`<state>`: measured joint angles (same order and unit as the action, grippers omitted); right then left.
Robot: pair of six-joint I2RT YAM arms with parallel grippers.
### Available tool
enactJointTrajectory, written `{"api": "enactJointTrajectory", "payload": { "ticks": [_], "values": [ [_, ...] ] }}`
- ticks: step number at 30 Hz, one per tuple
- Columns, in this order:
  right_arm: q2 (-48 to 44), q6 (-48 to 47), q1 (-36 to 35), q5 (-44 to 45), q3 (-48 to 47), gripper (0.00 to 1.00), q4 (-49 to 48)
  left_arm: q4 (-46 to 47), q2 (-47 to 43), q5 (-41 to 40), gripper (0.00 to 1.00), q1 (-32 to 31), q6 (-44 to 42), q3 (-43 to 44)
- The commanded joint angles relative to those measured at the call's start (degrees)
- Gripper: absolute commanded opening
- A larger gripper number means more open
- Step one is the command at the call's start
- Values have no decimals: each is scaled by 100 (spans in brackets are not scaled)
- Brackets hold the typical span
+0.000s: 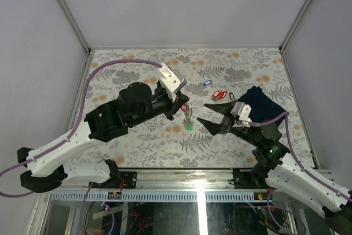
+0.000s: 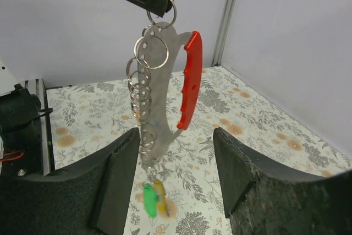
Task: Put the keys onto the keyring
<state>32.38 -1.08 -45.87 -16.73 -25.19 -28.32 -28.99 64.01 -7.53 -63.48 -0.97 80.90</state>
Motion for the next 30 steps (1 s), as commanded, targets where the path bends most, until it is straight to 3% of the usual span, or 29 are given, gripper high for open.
{"api": "enactJointTrajectory", "payload": {
  "ticks": [1,6,12,20,25,30],
  "values": [
    [211,-46,-18,-220,-120,63,-828,88,-10,-204,0,85,233,275],
    [230,-123,-19,-671,-216,48,-1044,165,-45,13,0,87,154,198],
    [69,-473,-19,-1206,-510,48,-608,289,-265,545,0,86,-129,-4],
    [-46,-1743,-18,-1313,-809,46,-123,300,-568,1352,0,86,-509,-126],
    [417,-852,-7,-1888,-1783,42,866,257,-639,1618,0,90,-670,-162],
    [637,633,-19,-1684,-2147,50,1174,283,-713,1667,0,88,-850,-250]
  ]
}}
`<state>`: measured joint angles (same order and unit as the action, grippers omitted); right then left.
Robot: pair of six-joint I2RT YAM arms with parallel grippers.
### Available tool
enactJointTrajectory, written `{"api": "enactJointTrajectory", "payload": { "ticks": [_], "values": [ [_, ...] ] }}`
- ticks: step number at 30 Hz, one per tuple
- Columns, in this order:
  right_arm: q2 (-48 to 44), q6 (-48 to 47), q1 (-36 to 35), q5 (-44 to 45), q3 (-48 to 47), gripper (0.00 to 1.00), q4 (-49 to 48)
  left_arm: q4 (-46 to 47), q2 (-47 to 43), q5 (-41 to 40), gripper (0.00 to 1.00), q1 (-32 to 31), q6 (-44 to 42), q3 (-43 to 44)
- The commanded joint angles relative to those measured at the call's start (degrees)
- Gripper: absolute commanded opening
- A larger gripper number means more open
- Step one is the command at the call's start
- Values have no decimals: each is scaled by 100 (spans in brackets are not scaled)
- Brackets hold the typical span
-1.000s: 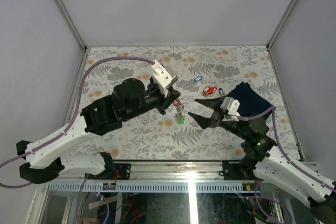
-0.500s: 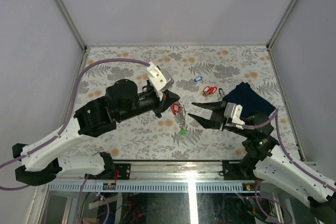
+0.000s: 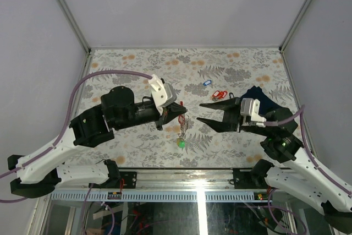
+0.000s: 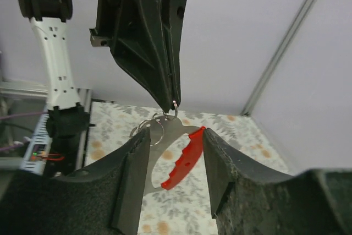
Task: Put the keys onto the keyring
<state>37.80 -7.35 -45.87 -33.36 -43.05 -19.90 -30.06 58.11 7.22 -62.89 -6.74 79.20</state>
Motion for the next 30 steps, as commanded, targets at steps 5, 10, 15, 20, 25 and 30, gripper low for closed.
{"api": "enactJointTrajectory", "payload": {
  "ticks": [5,10,15,20,25,30],
  "values": [
    [69,3068,-14,952,-326,52,189,614,-243,-1,0,25,-375,-263],
    [102,4975,-18,1543,89,50,-546,910,-411,-190,0,25,-409,-453],
    [364,6018,-17,1457,401,47,-1249,976,-433,-250,0,25,-421,-486],
    [535,6401,-19,1323,516,47,-1446,1013,-458,-283,0,27,-443,-505],
    [742,6698,-16,1045,571,47,-1693,1020,-441,-266,0,30,-453,-509],
    [856,6913,-16,868,649,46,-1929,1029,-432,-274,0,26,-480,-490]
  ]
}}
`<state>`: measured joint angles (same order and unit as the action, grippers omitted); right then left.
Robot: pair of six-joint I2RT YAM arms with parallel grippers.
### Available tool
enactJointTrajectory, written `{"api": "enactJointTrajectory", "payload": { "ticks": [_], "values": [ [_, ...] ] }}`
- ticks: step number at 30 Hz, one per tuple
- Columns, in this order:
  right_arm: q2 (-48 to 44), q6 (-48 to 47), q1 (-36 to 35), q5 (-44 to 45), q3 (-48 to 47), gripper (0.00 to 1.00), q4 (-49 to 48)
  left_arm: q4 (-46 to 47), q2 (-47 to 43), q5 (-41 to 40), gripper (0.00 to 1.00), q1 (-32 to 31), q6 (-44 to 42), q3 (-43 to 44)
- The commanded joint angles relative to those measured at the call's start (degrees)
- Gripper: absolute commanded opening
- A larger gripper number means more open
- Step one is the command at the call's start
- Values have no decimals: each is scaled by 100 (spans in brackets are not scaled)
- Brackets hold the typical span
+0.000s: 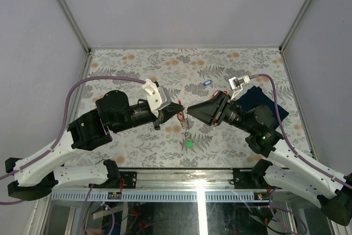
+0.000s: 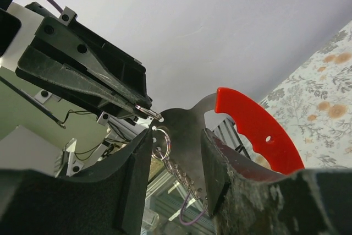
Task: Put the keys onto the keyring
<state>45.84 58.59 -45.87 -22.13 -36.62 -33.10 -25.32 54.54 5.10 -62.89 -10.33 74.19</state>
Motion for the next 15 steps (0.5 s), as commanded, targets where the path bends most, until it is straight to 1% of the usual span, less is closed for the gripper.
{"api": "enactJointTrajectory", "payload": {
  "ticks": [1,15],
  "values": [
    [68,320,-13,-291,-8,46,-591,555,-69,-70,0,34,-121,18],
    [212,506,-16,-591,-12,43,-825,555,-3,-103,0,25,-154,65]
  ]
}}
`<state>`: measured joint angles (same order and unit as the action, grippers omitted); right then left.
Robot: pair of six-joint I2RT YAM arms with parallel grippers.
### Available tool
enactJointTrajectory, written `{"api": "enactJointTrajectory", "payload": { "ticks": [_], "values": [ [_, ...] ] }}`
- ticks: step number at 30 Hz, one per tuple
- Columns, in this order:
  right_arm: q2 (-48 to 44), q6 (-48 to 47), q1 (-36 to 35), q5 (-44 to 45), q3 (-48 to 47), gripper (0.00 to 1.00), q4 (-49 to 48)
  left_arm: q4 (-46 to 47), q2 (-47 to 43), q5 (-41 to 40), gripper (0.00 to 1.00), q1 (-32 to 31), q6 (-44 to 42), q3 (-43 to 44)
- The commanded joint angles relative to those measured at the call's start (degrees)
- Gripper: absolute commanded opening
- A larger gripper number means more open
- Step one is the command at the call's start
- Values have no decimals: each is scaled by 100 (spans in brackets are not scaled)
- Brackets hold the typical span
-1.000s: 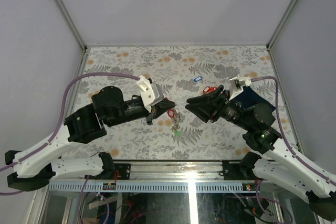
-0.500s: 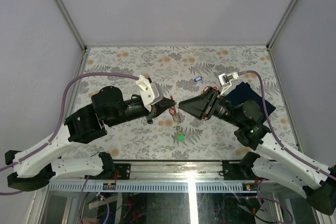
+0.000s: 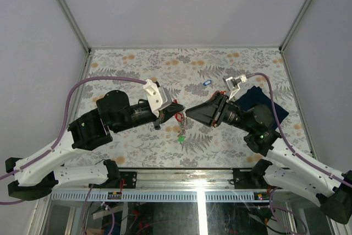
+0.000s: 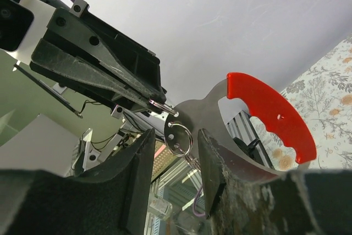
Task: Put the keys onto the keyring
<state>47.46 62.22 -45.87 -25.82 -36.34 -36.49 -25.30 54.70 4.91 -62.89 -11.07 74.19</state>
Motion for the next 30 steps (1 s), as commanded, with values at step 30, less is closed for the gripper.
{"api": "enactJointTrajectory", "payload": {
  "ticks": [30],
  "values": [
    [159,269,-17,-337,69,26,-736,465,-83,-229,0,29,-82,20]
  ]
}}
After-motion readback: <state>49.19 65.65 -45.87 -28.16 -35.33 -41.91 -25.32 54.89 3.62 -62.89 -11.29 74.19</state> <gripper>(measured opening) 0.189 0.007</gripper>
